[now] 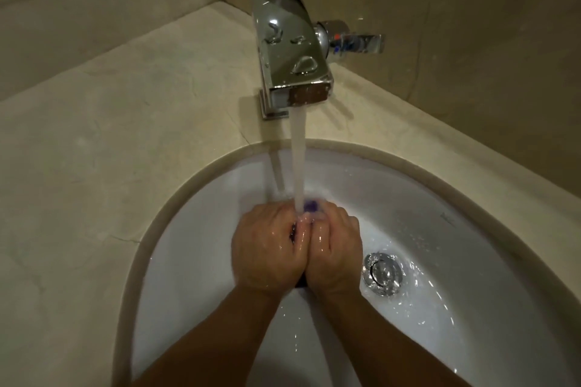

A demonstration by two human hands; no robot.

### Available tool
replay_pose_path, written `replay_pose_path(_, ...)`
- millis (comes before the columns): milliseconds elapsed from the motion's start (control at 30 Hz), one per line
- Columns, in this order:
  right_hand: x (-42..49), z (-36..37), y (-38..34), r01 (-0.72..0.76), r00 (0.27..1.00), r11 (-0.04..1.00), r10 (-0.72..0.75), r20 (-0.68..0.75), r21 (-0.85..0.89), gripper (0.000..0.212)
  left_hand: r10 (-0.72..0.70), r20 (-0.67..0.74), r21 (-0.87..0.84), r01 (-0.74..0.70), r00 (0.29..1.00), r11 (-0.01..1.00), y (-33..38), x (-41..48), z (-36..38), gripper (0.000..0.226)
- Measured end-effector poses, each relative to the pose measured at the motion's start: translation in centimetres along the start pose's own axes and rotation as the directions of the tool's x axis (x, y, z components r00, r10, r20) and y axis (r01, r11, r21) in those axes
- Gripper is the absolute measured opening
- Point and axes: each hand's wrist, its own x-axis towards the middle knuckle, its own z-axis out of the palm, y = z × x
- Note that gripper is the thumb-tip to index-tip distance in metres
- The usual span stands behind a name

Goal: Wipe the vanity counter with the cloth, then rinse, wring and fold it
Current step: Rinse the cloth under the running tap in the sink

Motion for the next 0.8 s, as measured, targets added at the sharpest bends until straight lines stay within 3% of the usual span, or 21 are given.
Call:
replay_pose_path(167, 1.0, -0.4, -0.1, -0.005, 0.999, 1.000, 0.004, -0.043, -0.004, 0.036, 0.059, -0.037, 0.198, -0.051, 0.998, 0.979, 1.4, 1.5, -0.3, 0.034)
replay_pose_path(267, 1.6, -0.9, 0.3, -0.146, 0.984, 0.989, 0.146, 0.098, -0.009, 0.042, -0.051, 0.034, 0.168, 0.045, 0.998, 0.985, 1.2, 1.8, 0.3, 0.034)
replay_pose_path(400, 2.3, -0.9, 0.2, -0.093, 0.983, 0.990, 0.108, 0.151, -0.103, 0.030, -0.179, 0.089, 0.131, 0.167, 0.980, 0.977, 1.4, 2.2, 0.8, 0.040)
replay_pose_path(467, 2.9, -1.2, -0.2, -0.144, 0.967, 0.986, 0.159, 0.199, -0.088, 0.038, -0.175, 0.095, 0.104, 0.165, 0.980, 0.981, 1.8, 2.5, 0.8, 0.043)
replay_pose_path(533, 3.0, -1.7, -0.1, -0.217, 0.966, 0.965, 0.234, 0.111, -0.148, 0.051, -0.191, 0.131, 0.062, 0.185, 0.973, 0.981, 1.8, 2.5, 0.7, 0.048)
replay_pose_path(567, 3.0, -1.8, -0.2, -0.242, 0.958, 0.964, 0.256, 0.133, -0.109, 0.053, -0.202, 0.148, 0.025, 0.200, 0.968, 0.979, 1.7, 2.6, 0.5, 0.050)
replay_pose_path(667, 3.0, -2.6, -2.2, -0.143, 0.984, 0.990, 0.141, 0.112, 0.012, 0.048, -0.217, 0.145, -0.179, 0.242, 0.965, 0.954, 1.5, 2.9, -0.3, 0.046)
replay_pose_path(800, 2.5, -3.3, -4.2, 0.108, 0.993, 0.990, -0.104, -0.054, 0.088, 0.026, -0.204, -0.030, -0.368, 0.179, 0.978, 0.912, 2.0, 3.3, -2.4, 0.025)
